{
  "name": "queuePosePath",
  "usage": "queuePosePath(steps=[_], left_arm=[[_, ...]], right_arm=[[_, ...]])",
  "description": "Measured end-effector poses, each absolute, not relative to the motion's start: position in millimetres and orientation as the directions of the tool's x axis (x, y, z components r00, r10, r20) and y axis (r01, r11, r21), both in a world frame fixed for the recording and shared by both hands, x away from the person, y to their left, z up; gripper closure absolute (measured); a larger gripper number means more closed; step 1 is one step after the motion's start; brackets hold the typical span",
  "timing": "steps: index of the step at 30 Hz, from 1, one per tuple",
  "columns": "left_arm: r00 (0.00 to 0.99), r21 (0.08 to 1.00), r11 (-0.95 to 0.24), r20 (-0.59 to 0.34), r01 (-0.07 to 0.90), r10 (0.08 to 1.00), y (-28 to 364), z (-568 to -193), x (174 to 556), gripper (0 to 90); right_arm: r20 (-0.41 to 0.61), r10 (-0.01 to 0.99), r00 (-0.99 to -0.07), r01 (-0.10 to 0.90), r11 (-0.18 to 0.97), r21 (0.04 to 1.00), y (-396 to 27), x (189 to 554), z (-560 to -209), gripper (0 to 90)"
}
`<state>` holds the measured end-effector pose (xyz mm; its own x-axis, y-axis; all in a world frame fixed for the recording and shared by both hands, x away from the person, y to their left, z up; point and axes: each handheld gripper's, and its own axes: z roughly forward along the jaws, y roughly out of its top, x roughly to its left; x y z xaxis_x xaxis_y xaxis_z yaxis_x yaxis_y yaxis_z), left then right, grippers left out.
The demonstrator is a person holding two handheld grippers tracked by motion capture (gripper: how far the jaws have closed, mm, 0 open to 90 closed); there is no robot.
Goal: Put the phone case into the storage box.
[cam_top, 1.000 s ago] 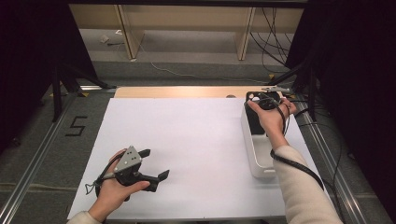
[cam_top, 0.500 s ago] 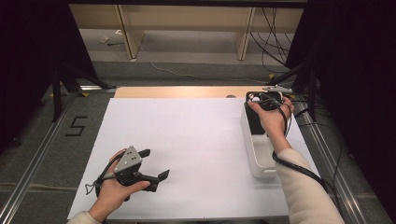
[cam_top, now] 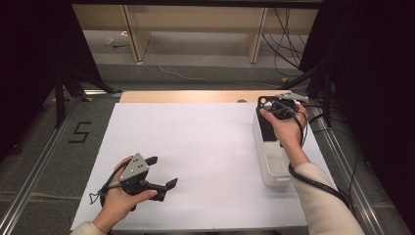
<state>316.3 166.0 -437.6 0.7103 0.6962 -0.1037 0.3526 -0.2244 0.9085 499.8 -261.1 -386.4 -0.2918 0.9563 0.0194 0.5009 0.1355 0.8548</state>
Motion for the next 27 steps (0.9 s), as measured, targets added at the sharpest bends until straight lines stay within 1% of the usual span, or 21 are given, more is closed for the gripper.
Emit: queuePosePath(steps=[27], left_arm=[[0.707, 0.909, -0.227, -0.097, 0.350, 0.701, 166, -437, 317, 0.1]], right_arm=[[0.025, 0.930, -0.367, 0.463, 0.159, 0.872, -254, 471, -382, 22.3]])
